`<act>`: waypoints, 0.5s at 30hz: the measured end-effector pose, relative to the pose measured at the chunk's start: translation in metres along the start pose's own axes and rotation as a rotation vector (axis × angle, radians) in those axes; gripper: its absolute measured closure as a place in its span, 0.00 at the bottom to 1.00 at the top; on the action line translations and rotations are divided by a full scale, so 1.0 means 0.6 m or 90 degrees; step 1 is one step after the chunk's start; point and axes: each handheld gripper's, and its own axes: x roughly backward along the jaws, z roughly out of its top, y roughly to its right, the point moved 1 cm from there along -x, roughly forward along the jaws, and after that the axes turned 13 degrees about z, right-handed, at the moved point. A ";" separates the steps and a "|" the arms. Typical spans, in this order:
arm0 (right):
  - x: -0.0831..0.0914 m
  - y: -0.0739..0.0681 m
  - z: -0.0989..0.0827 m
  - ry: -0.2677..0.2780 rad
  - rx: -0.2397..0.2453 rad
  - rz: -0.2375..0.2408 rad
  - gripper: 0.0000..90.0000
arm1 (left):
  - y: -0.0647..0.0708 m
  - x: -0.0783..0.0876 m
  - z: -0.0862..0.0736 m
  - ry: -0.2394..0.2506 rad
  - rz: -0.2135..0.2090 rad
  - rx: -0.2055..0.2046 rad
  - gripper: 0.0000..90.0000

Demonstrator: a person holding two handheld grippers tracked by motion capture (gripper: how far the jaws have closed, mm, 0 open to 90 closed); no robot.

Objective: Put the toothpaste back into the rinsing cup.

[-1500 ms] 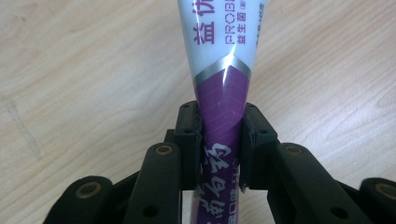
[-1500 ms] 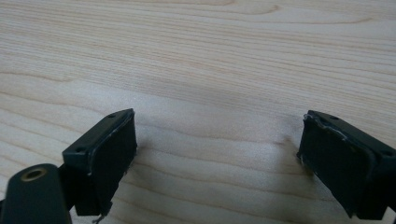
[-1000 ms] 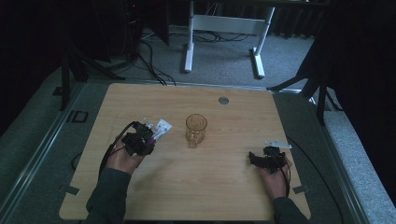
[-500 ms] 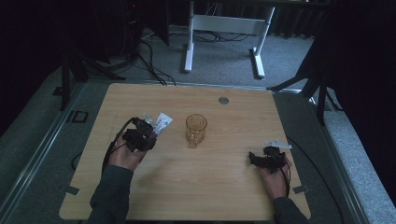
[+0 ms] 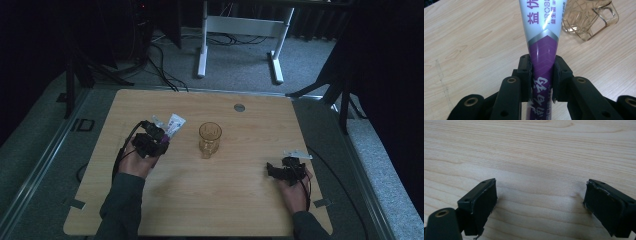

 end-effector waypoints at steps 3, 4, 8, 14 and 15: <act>0.000 0.000 0.000 0.000 0.001 0.000 0.12 | -0.001 0.002 0.003 0.006 -0.003 0.005 0.80; 0.000 0.000 0.000 0.000 0.002 0.000 0.12 | -0.001 0.002 0.003 0.008 -0.004 0.007 0.80; 0.000 0.000 0.000 0.000 0.000 0.000 0.12 | -0.002 0.001 0.006 0.008 -0.006 0.010 0.80; 0.000 0.000 0.000 0.000 0.002 0.000 0.12 | -0.004 0.001 0.011 0.017 -0.008 0.021 0.80; 0.000 0.000 0.000 0.000 0.002 0.000 0.12 | -0.004 0.001 0.012 0.018 -0.010 0.024 0.80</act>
